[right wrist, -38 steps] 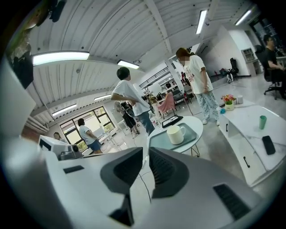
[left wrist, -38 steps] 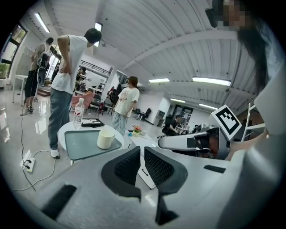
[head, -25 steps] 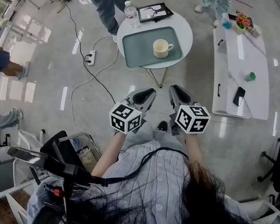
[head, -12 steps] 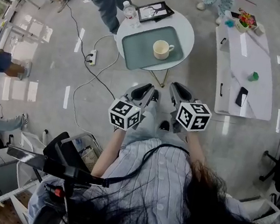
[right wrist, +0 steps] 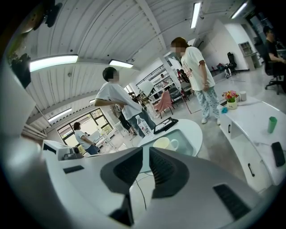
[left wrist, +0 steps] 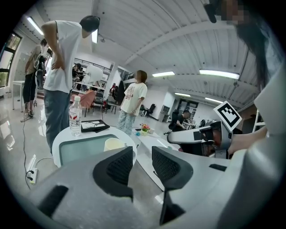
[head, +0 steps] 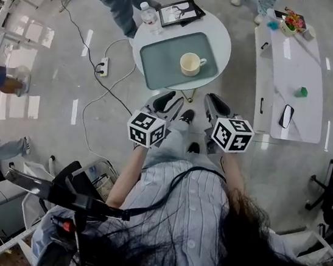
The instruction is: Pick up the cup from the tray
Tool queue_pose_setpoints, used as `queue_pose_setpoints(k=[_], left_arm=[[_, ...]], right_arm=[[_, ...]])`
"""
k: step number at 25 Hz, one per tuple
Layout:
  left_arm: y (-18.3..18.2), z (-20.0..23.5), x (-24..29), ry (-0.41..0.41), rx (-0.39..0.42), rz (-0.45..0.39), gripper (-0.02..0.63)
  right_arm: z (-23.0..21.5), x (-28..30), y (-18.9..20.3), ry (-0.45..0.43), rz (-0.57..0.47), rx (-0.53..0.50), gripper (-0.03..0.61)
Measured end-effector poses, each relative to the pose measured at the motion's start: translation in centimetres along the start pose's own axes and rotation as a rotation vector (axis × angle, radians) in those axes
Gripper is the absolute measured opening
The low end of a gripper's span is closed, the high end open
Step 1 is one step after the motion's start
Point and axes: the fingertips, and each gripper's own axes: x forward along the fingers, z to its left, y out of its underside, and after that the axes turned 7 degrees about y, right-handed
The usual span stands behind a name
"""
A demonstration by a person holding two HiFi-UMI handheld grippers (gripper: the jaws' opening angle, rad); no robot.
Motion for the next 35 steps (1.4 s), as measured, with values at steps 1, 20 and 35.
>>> queue_pose_setpoints(k=[1,20,35], left_arm=[[-0.1,0.6,0.4,0.004,-0.002,0.006,0.122],[3.5,10.6,9.5,0.032,0.025,0.117,0.289],[6.3,13.5,16.4,0.109,0.120,0.220,0.428]], right_arm=[[0.0,0.6,-0.3,0.000,0.003,0.001,0.060],[-1.5,9.3,-0.5,-0.003,0.119,-0.008,0.060],[-3.0,12.0,0.8,0.001,0.216,-0.005,0.060]])
